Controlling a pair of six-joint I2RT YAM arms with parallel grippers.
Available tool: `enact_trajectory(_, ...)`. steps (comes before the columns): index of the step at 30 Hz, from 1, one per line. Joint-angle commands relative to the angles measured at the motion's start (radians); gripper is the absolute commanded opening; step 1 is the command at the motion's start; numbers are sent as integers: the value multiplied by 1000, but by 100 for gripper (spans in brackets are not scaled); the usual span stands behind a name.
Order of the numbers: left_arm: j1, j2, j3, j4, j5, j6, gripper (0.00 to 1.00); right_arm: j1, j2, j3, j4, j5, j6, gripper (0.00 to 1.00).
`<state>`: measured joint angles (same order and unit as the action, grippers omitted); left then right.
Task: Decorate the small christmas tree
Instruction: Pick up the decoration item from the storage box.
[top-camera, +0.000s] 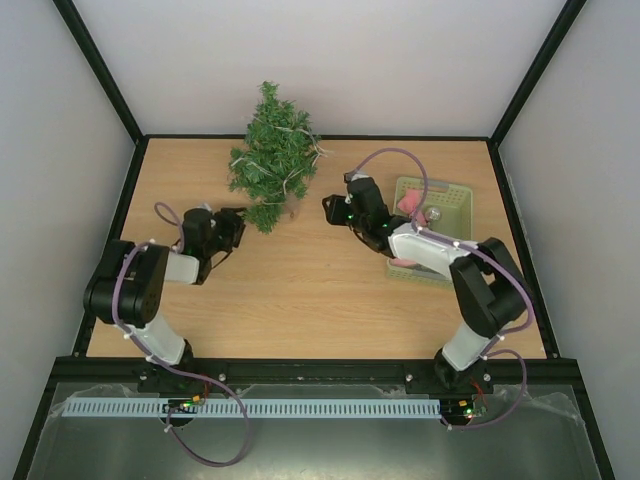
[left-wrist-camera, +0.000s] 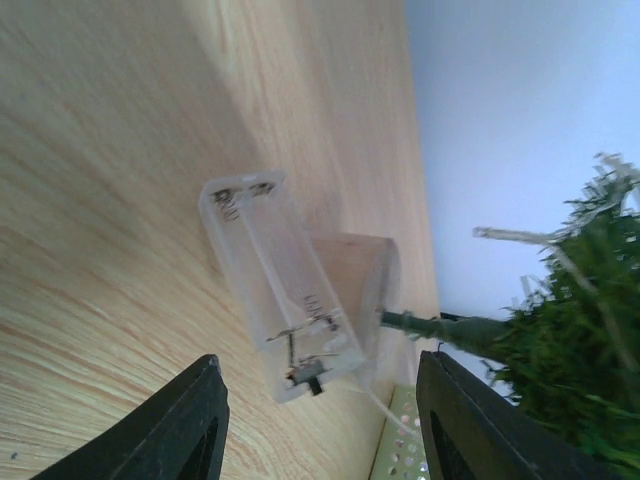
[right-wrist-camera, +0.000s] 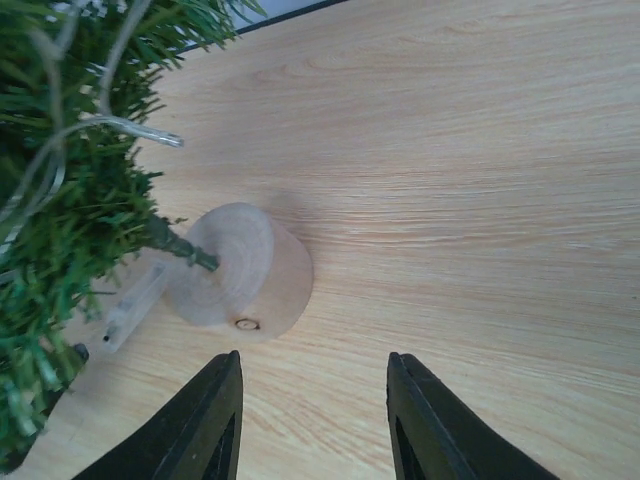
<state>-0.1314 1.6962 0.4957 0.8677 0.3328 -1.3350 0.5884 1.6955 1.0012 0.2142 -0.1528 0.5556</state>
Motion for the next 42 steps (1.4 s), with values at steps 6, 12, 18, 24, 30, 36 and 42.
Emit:
enact_trajectory(6, 53, -252, -5, -356, -80, 76, 58, 1, -219, -84, -167, -25, -10, 39)
enact_trajectory(12, 53, -477, 36, -685, -181, 215, 70, -1, -370, -103, -204, 10, 11, 44)
enact_trajectory(18, 48, -721, 110, -920, -267, 474, 99, -8, -487, -74, -309, 83, -6, 47)
enact_trajectory(24, 46, -870, 136, -1035, -195, 771, 99, -153, -466, -42, -507, 264, -115, 50)
enact_trajectory(30, 43, -909, 143, -1099, -166, 951, 99, -314, -368, 55, -623, 340, -185, 45)
enact_trajectory(36, 32, -876, 121, -1104, -240, 866, 99, -453, -226, 62, -583, 326, -199, 43)
enact_trajectory(42, 20, -913, 113, -1112, -222, 860, 99, -524, -55, 123, -549, 324, -246, 48)
